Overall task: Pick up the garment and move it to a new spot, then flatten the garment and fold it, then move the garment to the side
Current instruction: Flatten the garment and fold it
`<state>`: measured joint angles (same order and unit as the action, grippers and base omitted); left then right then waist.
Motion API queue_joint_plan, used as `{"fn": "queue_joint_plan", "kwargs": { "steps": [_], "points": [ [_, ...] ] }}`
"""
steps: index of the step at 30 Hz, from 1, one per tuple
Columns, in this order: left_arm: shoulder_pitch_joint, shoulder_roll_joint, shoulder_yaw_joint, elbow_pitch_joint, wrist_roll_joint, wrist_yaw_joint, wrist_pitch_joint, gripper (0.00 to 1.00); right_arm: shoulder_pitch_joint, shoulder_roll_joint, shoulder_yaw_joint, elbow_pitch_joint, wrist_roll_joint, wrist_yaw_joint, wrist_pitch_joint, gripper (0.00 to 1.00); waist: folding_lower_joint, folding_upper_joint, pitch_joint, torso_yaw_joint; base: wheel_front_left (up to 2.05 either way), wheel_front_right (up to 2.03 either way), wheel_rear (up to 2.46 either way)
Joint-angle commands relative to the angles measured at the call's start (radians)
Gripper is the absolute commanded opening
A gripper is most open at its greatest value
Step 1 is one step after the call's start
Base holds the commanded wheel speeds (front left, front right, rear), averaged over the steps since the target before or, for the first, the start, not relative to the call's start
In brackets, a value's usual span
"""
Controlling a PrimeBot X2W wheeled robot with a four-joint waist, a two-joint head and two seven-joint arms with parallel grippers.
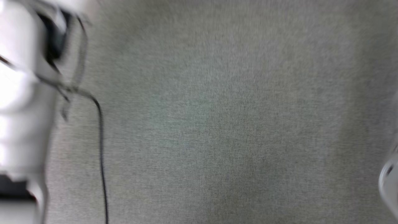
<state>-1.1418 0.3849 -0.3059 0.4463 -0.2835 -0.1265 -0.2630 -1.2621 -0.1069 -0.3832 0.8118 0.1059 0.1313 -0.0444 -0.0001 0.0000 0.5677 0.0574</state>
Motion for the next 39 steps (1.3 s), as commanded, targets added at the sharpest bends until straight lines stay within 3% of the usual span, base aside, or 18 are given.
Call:
{"fn": "queue_joint_plan", "kwargs": {
  "steps": [1, 11, 21, 30, 39],
  "points": [
    [0.074, -0.010, -0.001, -0.017, 0.001, -0.001, -0.002, 0.00, 0.055, -0.005, 0.011, 0.008, 0.021, -0.001, -0.007, 0.00, 0.0001, 0.0000, -0.072, 0.008, 0.00, 0.00, 0.00],
    [0.537, -0.033, 0.004, -0.094, 0.000, 0.004, -0.002, 0.00, 0.375, 0.002, 0.079, 0.072, 0.207, -0.001, 0.047, 0.00, 0.0001, 0.0000, -0.258, 0.014, 0.00, 0.00, 0.00],
    [0.832, -0.015, 0.008, -0.128, -0.001, 0.008, -0.002, 0.00, 0.636, -0.008, 0.154, 0.009, 0.385, -0.001, 0.144, 0.00, 0.0001, 0.0000, -0.389, 0.024, 0.00, 0.00, 0.00],
    [1.032, 0.031, -0.046, -0.141, 0.018, 0.013, -0.002, 0.00, 0.893, -0.004, 0.238, -0.159, 0.500, -0.001, 0.280, 0.00, 0.0001, 0.0000, -0.515, 0.003, 0.00, 0.00, 0.00],
    [1.208, 0.086, -0.031, -0.246, -0.017, 0.033, 0.024, 0.00, 1.132, -0.038, 0.244, -0.388, 0.511, -0.001, 0.421, 0.00, 0.0001, 0.0000, -0.595, -0.008, 0.00, 0.00, 0.00]
  ]
}}
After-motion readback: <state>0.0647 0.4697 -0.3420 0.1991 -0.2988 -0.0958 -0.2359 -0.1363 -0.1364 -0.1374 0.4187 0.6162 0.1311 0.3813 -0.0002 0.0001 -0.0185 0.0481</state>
